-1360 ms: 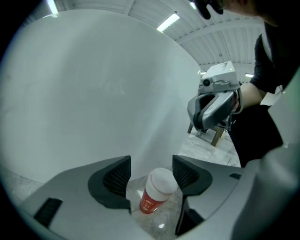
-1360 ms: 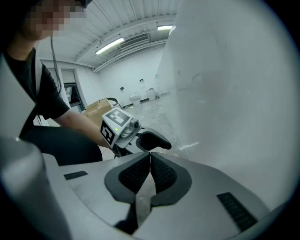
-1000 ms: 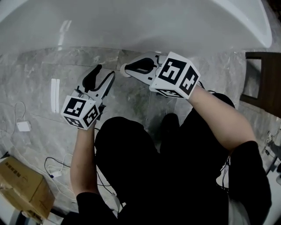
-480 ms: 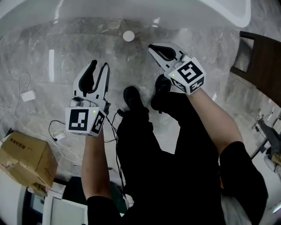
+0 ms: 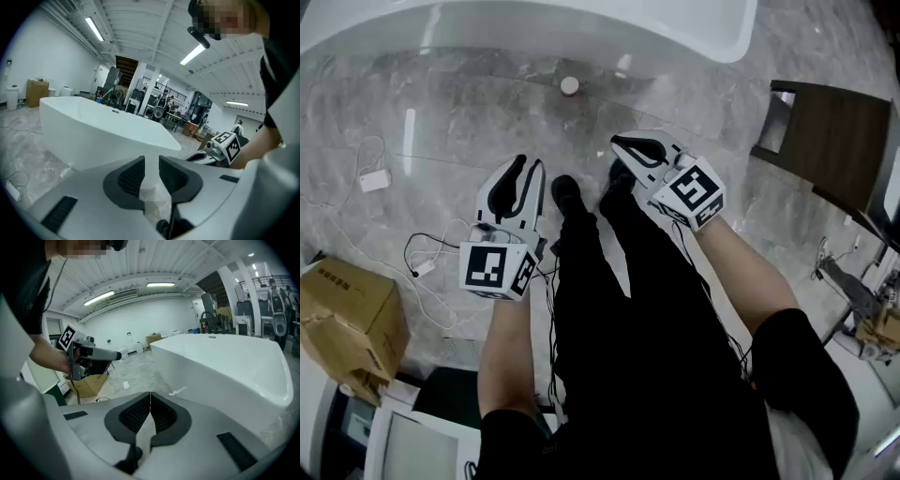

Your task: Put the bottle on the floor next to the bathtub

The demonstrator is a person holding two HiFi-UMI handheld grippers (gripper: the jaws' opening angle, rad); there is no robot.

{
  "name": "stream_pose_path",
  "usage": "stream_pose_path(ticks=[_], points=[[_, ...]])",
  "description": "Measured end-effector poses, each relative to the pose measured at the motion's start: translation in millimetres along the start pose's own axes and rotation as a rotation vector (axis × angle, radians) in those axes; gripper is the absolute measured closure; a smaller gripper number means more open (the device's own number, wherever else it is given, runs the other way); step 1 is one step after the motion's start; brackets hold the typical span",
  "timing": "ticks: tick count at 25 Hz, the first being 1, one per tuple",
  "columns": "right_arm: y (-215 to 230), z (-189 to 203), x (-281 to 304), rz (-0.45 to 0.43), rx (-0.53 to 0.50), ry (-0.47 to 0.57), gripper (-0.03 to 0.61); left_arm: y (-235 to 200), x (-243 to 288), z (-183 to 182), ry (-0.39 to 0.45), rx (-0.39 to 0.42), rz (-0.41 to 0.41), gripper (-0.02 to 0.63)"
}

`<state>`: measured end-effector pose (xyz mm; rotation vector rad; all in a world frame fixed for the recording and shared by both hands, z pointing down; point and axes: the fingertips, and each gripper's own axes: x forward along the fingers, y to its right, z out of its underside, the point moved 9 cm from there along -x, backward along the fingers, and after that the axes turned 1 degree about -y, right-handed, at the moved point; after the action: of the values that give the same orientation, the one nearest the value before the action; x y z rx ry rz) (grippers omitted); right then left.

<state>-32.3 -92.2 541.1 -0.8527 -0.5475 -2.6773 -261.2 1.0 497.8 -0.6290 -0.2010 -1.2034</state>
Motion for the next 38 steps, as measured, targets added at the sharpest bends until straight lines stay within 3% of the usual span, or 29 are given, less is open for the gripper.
stream_pose_path(ticks=[4,9,15,25,30,38], points=[[-34,-66,-50,-0.022,-0.038,0.013,0.549,33,-43,-57,-0.006,0.054,0.01,0.515],[-68,-131,-101,-0.007,-0.101,0.055,0.549,73,-88,-110,-0.021,0.199,-0.008,0.532],[-104,-174,-140,0.045,-0.072,0.111,0.551,87,-137,-138,-0.001,0.086,0.039,0.558],[-123,-208,-194,0.156,0.197,0.292,0.549,84,-175,-184,0.015,0.096,0.091,0.568],[-121,-224,-213,0.174,0.186,0.297,0.549,91,-173,-205,0.032,0.092,0.095,0.568],[-109,-255,-236,0.099,0.159,0.399,0.551,110,-157,-234,0.041,0.101,0.05,0.568]])
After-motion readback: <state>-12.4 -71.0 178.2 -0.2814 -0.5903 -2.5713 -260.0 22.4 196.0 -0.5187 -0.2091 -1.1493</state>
